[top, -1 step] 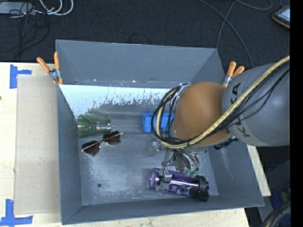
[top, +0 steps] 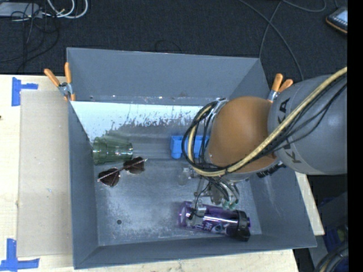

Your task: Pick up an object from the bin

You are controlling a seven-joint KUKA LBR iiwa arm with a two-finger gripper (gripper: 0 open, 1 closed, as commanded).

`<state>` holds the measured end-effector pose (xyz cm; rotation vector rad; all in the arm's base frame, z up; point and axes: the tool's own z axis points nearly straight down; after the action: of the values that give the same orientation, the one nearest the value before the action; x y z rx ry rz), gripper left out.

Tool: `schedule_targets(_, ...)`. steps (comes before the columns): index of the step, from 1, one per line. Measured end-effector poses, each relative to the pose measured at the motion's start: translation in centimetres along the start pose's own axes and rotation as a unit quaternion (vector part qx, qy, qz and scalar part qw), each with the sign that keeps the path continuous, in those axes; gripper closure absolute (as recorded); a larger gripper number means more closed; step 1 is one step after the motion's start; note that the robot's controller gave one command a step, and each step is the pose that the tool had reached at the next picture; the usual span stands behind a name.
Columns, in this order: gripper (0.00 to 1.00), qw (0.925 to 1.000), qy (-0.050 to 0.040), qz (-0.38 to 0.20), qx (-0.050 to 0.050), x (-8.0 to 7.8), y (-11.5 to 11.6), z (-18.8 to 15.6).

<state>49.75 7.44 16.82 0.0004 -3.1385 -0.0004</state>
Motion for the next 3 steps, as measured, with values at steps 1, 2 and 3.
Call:
schedule_targets(1,0.00,0.9994,0.0001,-0.033,0.000,1.8,-5.4,7.3)
schedule_targets(2,0.00,0.9999,-0.0026,0.011,-0.001,2.1,-7.5,8.3)
schedule_targets(3,0.00,1.0000,-0.0021,-0.007,-0.001,2.0,-7.3,8.5)
